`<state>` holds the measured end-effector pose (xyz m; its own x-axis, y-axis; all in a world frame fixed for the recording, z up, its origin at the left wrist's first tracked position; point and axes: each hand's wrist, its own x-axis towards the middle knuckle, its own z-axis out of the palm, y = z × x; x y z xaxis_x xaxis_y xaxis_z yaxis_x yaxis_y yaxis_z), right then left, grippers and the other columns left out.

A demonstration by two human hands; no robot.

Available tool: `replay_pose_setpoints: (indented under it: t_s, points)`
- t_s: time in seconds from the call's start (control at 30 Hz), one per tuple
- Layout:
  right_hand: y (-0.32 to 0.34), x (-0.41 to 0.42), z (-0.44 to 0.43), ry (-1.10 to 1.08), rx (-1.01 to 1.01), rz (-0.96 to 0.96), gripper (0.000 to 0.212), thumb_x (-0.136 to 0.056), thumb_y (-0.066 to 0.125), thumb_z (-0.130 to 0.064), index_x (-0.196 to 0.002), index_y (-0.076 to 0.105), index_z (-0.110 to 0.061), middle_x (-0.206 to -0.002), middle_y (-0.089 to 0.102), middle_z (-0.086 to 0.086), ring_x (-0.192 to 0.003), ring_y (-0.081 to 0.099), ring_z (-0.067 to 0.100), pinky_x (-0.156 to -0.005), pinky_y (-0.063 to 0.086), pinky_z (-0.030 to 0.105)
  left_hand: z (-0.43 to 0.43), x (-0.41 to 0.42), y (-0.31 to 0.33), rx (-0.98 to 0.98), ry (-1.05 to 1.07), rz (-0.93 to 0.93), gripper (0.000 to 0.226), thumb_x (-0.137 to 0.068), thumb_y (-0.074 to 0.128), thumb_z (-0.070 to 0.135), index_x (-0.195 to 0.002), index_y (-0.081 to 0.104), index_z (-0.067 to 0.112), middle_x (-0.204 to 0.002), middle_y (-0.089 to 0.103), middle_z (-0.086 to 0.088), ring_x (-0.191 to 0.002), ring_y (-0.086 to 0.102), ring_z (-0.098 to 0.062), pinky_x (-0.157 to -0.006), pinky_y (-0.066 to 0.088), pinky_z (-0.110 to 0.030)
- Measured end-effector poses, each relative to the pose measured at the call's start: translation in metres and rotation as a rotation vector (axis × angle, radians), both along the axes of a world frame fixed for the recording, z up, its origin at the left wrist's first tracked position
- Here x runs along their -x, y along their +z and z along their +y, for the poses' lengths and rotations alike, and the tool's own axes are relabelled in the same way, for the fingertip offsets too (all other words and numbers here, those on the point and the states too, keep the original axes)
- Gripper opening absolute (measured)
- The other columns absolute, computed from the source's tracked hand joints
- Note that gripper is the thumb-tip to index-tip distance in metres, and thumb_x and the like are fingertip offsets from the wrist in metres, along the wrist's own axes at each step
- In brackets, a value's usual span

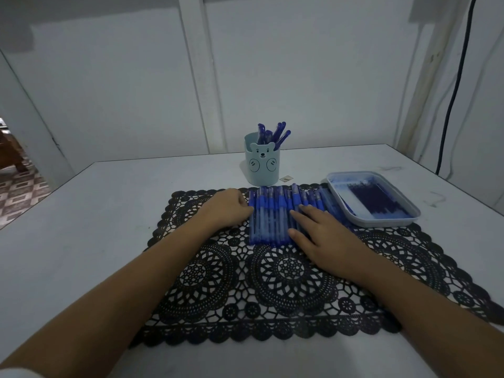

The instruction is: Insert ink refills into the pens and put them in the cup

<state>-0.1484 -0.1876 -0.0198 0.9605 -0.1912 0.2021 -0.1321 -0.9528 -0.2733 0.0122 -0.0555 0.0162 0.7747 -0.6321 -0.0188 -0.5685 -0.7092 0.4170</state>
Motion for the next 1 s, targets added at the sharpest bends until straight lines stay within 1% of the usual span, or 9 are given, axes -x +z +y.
replay_pose_setpoints:
  t_s: [0.1,0.23,0.33,0.4,0.53,0.67,0.77,0.87,1.0]
  points:
    - [0.001,0.001,0.0,-0.004,-0.019,-0.024,0.054,-0.096,0.031,-0.043,-0.143,0.028,-0.018,-0.15,0.025,0.0,-0.138,0.019,0.014,-0.112,0.014,0.028,0.0,0.003,0.002,-0.054,-0.029,0.002,0.015,-0.087,0.055,0.029,-0.084,0.054,0.015,-0.082,0.055,-0.003,-0.072,0.047,-0.016,-0.063,0.038,-0.027]
    - [0.001,0.001,0.0,-0.003,-0.017,-0.066,0.049,-0.096,0.034,-0.041,-0.14,0.036,-0.018,-0.145,0.033,0.0,-0.134,0.027,0.014,-0.108,0.022,0.025,-0.001,0.011,0.012,-0.149,-0.047,0.018,0.025,-0.082,0.059,0.035,-0.084,0.055,0.01,-0.075,0.053,-0.002,-0.061,0.045,-0.015,-0.059,0.04,-0.028]
    - [0.001,0.001,0.0,-0.001,-0.013,-0.082,0.048,-0.095,0.036,-0.04,-0.138,0.039,-0.018,-0.143,0.036,0.001,-0.132,0.03,0.014,-0.107,0.025,0.026,0.0,0.015,0.014,-0.213,-0.059,0.015,0.026,-0.081,0.061,0.033,-0.071,0.049,0.013,-0.067,0.051,0.0,-0.057,0.049,-0.014,-0.055,0.046,-0.026]
    - [0.001,0.001,0.0,0.0,-0.013,-0.093,0.047,-0.095,0.036,-0.039,-0.137,0.04,-0.018,-0.142,0.038,0.001,-0.13,0.032,0.014,-0.105,0.026,0.025,0.002,0.013,0.012,-0.229,-0.024,-0.043,0.022,-0.082,0.06,0.031,-0.075,0.05,0.013,-0.069,0.054,-0.001,-0.059,0.052,-0.014,-0.057,0.048,-0.028]
    - [0.0,0.0,-0.002,0.002,-0.006,-0.143,0.045,-0.095,0.038,-0.037,-0.135,0.044,-0.016,-0.136,0.043,0.002,-0.126,0.037,0.016,-0.102,0.029,0.025,0.011,0.016,0.006,-0.152,0.004,-0.173,0.014,-0.087,0.051,0.028,-0.084,0.05,0.014,-0.075,0.052,0.0,-0.066,0.049,-0.013,-0.056,0.038,-0.028]
    - [0.003,0.001,0.001,-0.013,0.002,-0.293,0.048,-0.092,0.037,-0.037,-0.13,0.049,-0.011,-0.128,0.05,0.01,-0.12,0.045,0.025,-0.098,0.043,0.04,0.029,0.036,0.001,-0.015,-0.158,-0.298,0.019,-0.092,0.042,0.023,-0.108,0.048,0.016,-0.098,0.051,0.0,-0.085,0.052,-0.017,-0.073,0.044,-0.032]
    - [0.007,0.005,0.006,0.08,0.103,-0.312,0.051,-0.087,0.04,-0.037,-0.128,0.049,-0.009,-0.124,0.053,0.012,-0.115,0.05,0.028,-0.094,0.044,0.042,0.045,0.05,-0.01,0.093,-0.31,-0.438,0.031,-0.095,0.037,0.024,-0.123,0.049,0.019,-0.097,0.05,0.004,-0.075,0.049,-0.006,-0.066,0.045,-0.021]
    - [0.01,0.009,0.015,0.175,0.186,-0.23,0.049,-0.085,0.041,-0.041,-0.12,0.056,-0.012,-0.115,0.06,0.005,-0.104,0.057,0.023,-0.084,0.047,0.039,0.055,0.055,-0.023,0.175,-0.458,-0.606,0.036,-0.091,0.036,0.023,-0.113,0.06,0.008,-0.085,0.059,-0.001,-0.067,0.052,-0.01,-0.06,0.051,-0.026]
    - [0.011,0.009,0.02,0.231,0.229,-0.195,0.039,-0.086,0.036,-0.038,-0.1,0.063,-0.015,-0.088,0.065,-0.001,-0.077,0.06,0.018,-0.062,0.048,0.033,0.053,0.061,-0.029,0.178,-0.519,-0.658,0.033,-0.09,0.037,0.023,-0.101,0.064,0.005,-0.087,0.064,-0.005,-0.072,0.057,-0.016,-0.068,0.046,-0.024]
